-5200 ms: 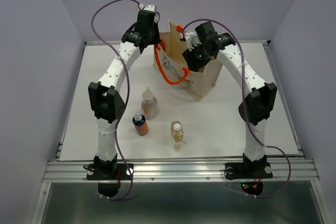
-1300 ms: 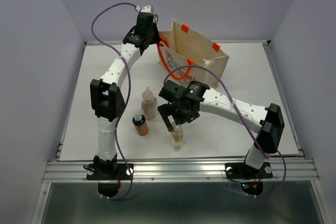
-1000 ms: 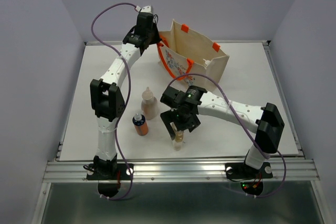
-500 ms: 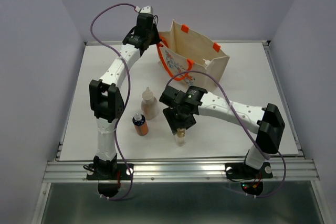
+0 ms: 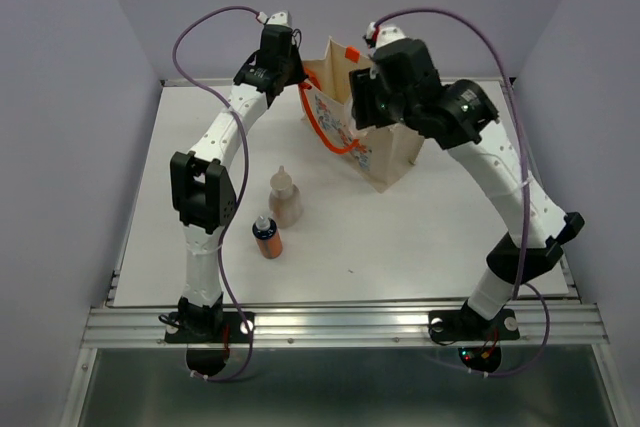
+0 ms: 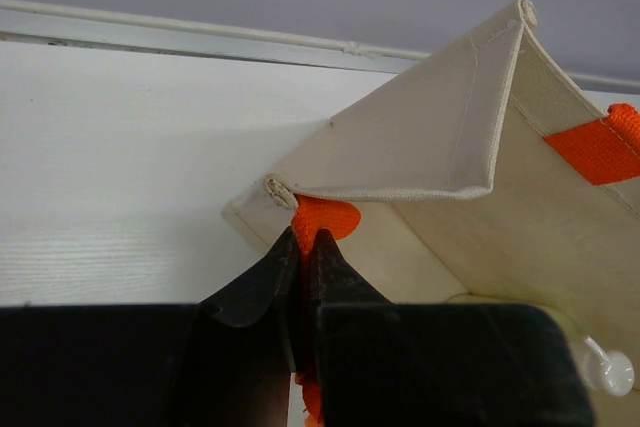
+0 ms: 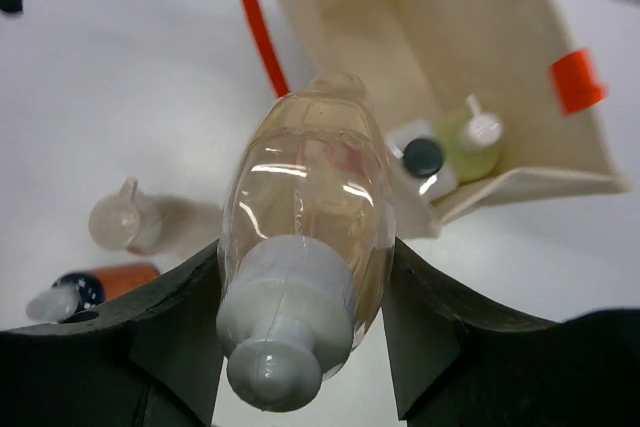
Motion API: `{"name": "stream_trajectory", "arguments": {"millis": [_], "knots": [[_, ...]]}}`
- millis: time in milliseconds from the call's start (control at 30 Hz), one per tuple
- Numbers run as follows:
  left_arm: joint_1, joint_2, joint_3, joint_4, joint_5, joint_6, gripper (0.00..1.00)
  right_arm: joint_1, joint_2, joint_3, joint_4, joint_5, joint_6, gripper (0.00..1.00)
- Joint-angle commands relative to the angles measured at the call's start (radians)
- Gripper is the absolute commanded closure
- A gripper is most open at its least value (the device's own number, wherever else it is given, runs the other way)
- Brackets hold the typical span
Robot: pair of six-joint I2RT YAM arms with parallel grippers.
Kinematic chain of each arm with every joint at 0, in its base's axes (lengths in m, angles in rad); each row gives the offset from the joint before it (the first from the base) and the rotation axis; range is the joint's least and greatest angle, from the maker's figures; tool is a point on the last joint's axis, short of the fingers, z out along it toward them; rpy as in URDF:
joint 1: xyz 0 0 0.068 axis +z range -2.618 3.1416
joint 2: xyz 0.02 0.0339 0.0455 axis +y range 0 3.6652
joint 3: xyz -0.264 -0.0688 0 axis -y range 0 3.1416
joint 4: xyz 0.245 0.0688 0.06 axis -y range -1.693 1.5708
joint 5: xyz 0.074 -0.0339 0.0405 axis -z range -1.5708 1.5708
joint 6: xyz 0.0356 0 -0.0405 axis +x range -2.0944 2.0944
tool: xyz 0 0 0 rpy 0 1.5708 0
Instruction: Place the personal care products into the canvas bag
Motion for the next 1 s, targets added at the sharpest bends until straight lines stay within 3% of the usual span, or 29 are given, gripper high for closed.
{"name": "stream_trajectory", "arguments": {"millis": [0, 200, 400, 533, 667, 967], "knots": [[-0.003, -0.065, 0.011, 0.029, 0.004, 0.0, 1.0, -0.105, -0.029, 0.173, 0.186, 0.032, -0.202, 0.99], [-0.003, -0.059, 0.025, 0.028, 0.023, 0.022, 1.0, -0.3, 0.075, 0.231, 0.251, -0.219, -0.266, 0.99], [-0.005, -0.067, 0.026, 0.023, 0.038, 0.048, 1.0, -0.392, 0.149, 0.251, 0.346, -0.408, -0.433, 0.99], [-0.006, -0.075, 0.02, 0.02, 0.044, 0.085, 1.0, -0.439, 0.184, 0.279, 0.357, -0.659, -0.571, 0.99], [-0.006, -0.085, 0.005, 0.018, 0.047, 0.114, 1.0, -0.44, 0.199, 0.225, 0.363, -0.677, -0.694, 0.99], [-0.006, -0.099, -0.021, 0.02, 0.077, 0.161, 1.0, -0.45, 0.287, 0.205, 0.457, -0.651, -0.756, 0.99]]}}
